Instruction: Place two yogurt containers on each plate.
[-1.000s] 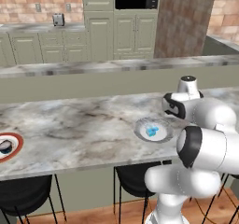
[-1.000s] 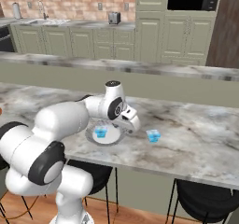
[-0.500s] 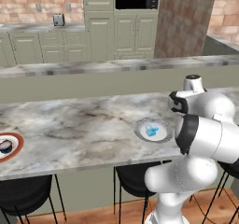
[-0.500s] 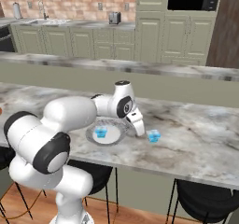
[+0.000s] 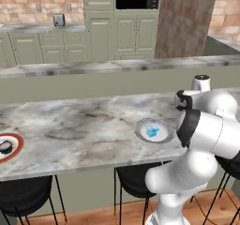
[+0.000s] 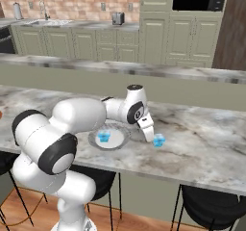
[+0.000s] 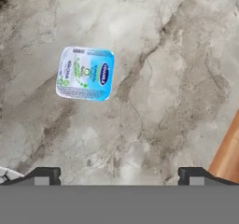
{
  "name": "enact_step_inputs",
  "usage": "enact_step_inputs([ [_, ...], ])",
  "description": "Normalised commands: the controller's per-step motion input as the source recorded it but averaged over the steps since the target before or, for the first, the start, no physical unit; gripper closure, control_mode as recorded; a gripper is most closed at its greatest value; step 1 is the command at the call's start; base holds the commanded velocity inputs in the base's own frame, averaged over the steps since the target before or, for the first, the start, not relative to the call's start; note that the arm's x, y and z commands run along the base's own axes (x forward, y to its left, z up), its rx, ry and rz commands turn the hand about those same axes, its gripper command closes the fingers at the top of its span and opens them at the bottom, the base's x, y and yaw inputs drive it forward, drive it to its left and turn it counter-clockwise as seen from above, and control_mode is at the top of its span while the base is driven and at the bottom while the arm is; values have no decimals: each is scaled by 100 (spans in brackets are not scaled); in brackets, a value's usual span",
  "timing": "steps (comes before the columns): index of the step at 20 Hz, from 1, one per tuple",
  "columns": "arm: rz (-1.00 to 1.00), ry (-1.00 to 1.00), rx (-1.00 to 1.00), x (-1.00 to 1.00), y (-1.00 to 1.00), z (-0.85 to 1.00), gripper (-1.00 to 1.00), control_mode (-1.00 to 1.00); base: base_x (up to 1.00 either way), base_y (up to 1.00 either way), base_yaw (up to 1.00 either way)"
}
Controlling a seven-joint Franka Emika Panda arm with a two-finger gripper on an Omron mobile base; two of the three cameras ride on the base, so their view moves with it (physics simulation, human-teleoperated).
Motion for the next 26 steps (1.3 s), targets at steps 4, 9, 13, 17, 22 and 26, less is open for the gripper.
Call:
enact_step_inputs([
  [4, 0, -4, 2, 9, -27, -17, -100, -100, 0, 0, 0],
  [9, 0, 0, 0, 19, -22, -22, -100, -100, 0, 0, 0],
  [13, 0, -5, 2, 24, -17, -7, -100, -100, 0, 0, 0],
  [17, 0, -5, 2, 21, -12, -5, -100, -100, 0, 0, 0],
  [22, 0, -2, 1, 19, -9, -12, -100, -100, 0, 0, 0],
  [26, 0, 0, 0, 23, -7, -17, -100, -100, 0, 0, 0],
])
